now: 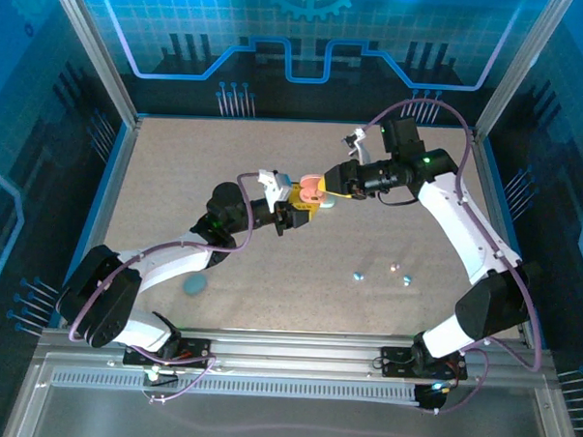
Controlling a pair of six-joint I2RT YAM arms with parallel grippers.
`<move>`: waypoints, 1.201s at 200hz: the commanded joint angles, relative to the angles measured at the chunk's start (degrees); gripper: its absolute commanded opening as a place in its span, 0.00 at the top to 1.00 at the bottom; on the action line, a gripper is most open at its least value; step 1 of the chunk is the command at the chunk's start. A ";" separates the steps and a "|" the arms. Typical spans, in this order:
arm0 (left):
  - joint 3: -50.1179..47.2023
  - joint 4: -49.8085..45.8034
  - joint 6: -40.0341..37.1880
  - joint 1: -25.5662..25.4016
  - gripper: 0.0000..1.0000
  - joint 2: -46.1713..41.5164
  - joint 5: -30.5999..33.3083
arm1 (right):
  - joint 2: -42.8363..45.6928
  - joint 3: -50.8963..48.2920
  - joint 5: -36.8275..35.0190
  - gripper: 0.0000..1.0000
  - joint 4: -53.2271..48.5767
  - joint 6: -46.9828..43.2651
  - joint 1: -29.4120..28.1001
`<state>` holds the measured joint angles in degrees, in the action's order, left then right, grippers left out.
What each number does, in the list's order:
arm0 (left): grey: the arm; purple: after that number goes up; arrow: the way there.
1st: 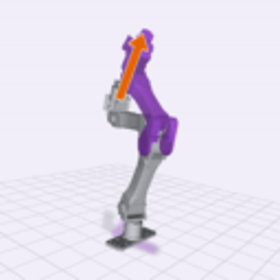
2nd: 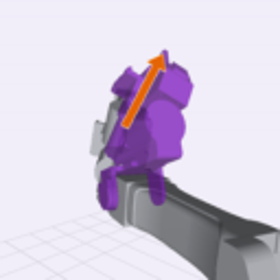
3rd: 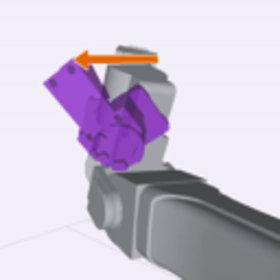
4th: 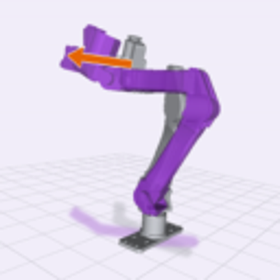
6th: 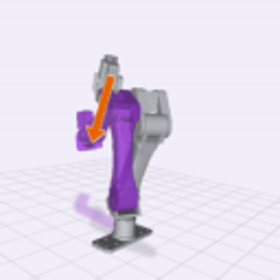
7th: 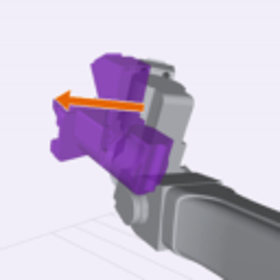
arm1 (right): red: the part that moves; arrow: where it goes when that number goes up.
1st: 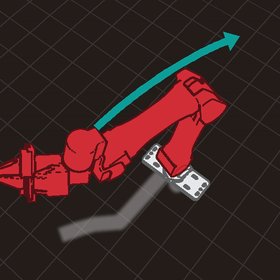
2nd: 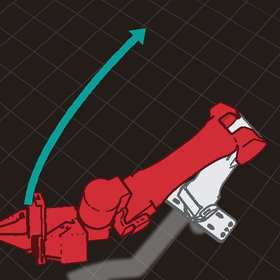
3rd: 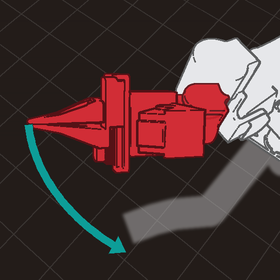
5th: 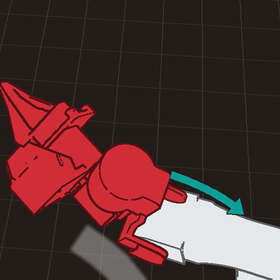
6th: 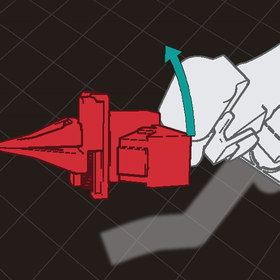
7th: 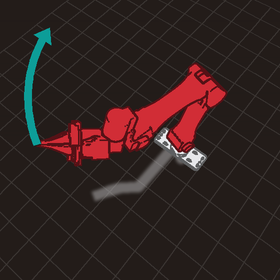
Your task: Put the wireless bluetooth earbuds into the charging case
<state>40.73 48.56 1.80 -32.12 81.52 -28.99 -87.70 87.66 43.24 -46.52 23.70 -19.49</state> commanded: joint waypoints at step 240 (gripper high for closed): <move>1.88 1.69 0.40 -0.43 0.67 -1.23 -0.77 | 1.10 3.98 -1.14 0.77 -2.11 0.09 -1.04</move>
<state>40.91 48.77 3.01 -32.10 81.49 -29.21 -88.09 89.17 42.39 -47.62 24.43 -19.86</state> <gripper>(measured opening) 0.380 0.207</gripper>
